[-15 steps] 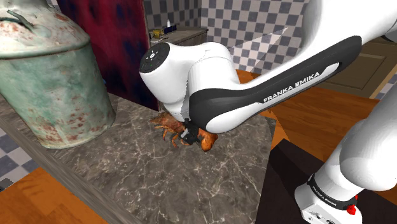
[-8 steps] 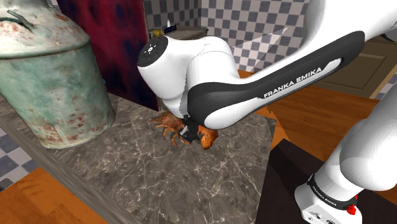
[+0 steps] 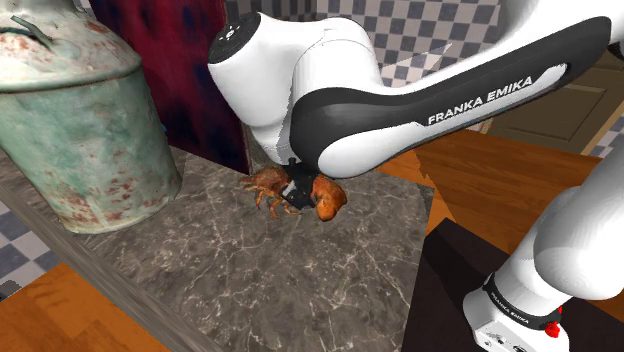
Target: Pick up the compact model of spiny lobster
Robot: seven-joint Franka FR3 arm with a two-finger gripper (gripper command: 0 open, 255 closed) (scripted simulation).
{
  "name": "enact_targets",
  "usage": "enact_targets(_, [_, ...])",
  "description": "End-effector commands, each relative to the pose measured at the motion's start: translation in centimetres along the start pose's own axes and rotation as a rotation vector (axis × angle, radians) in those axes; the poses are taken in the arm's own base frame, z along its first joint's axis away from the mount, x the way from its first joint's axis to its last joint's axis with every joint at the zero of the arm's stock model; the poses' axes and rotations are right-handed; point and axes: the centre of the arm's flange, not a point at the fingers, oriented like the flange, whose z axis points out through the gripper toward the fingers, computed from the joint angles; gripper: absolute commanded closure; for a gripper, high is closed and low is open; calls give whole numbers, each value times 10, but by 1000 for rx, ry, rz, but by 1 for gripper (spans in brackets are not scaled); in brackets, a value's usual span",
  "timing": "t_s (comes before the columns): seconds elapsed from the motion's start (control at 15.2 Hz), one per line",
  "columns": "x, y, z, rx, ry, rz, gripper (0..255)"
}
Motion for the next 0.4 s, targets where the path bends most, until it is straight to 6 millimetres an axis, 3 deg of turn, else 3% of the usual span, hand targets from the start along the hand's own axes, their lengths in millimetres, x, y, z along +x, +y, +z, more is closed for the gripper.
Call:
enact_targets(0.0, [1,5,-9,0,1,0,255])
enact_targets(0.33, [1,13,-24,0,1,0,255])
